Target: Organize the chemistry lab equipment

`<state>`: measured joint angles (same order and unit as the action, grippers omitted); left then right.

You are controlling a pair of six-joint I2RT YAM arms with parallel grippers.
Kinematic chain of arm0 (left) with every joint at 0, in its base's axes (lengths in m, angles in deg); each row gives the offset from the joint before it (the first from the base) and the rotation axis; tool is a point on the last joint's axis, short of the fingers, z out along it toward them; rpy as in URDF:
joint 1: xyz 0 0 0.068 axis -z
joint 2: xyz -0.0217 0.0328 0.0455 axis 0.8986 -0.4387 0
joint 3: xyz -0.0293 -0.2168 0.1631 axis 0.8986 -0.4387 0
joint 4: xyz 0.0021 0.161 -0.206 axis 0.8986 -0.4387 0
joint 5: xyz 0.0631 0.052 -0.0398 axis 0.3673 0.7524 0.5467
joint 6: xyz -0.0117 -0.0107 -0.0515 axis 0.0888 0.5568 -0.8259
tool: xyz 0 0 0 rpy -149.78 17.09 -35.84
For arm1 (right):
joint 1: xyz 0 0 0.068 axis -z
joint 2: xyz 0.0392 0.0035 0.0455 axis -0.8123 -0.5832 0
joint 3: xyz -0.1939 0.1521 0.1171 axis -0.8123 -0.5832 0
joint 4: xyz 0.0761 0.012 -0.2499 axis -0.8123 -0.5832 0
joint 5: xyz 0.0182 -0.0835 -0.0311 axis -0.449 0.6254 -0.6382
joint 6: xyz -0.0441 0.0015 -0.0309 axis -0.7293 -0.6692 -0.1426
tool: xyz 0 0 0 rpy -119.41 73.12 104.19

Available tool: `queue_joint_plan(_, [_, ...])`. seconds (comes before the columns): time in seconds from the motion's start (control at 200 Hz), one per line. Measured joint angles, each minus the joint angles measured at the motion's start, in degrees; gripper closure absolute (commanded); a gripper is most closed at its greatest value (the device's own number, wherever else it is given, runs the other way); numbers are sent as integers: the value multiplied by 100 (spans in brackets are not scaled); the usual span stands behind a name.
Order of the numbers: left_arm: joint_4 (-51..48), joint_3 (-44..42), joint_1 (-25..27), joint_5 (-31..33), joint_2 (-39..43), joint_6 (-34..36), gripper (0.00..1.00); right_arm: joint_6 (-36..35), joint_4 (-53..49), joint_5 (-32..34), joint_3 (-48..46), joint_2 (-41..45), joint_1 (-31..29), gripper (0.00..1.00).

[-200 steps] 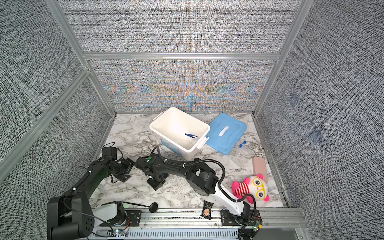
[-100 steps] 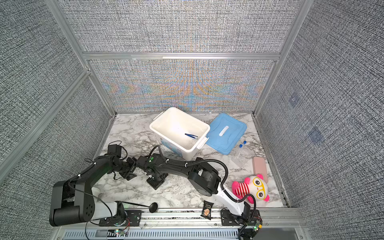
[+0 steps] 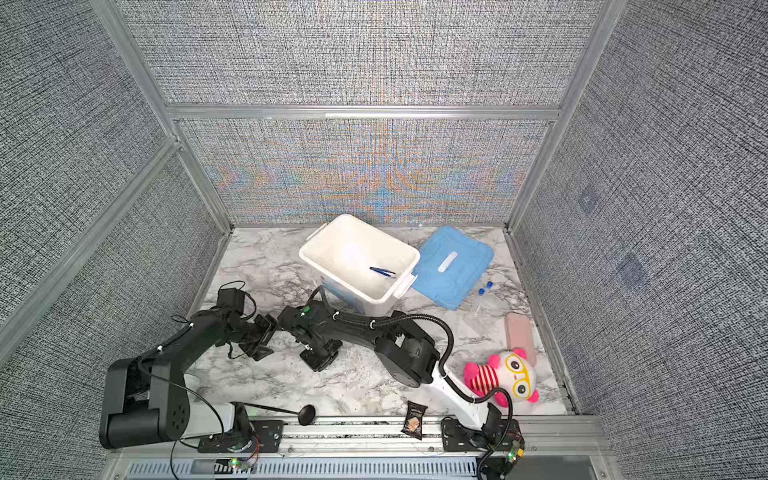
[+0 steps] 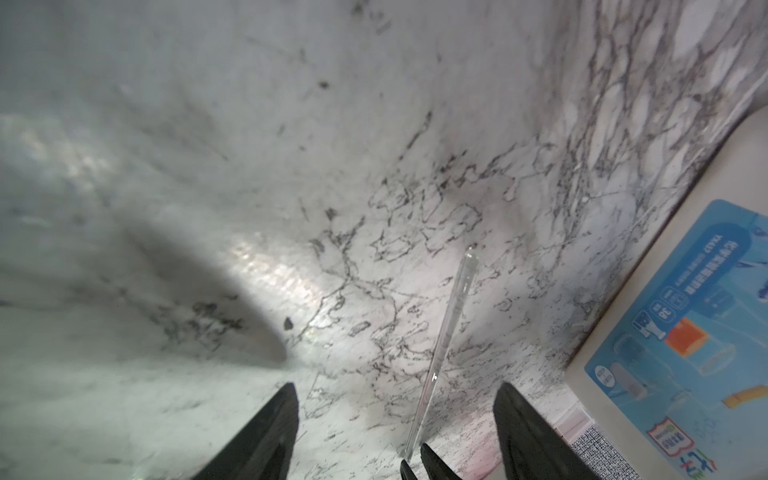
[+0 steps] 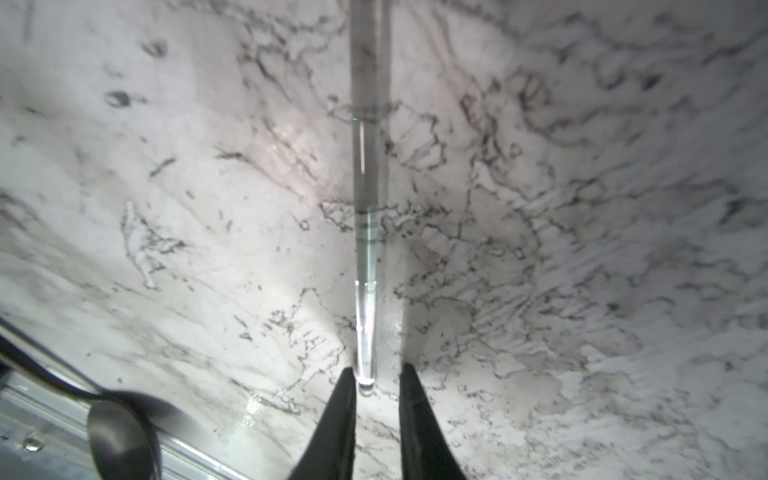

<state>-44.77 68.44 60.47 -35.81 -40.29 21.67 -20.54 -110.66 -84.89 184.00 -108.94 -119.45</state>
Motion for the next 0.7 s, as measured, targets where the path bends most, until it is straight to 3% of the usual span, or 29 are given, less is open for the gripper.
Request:
queue_joint_plan(0.255, [-39,68,0,116,22,0,24,-7,-350,144,229,-170,-118,75])
queue_joint_plan(0.7, [-162,177,0,243,-9,0,24,87,-592,621,476,-459,-234,83])
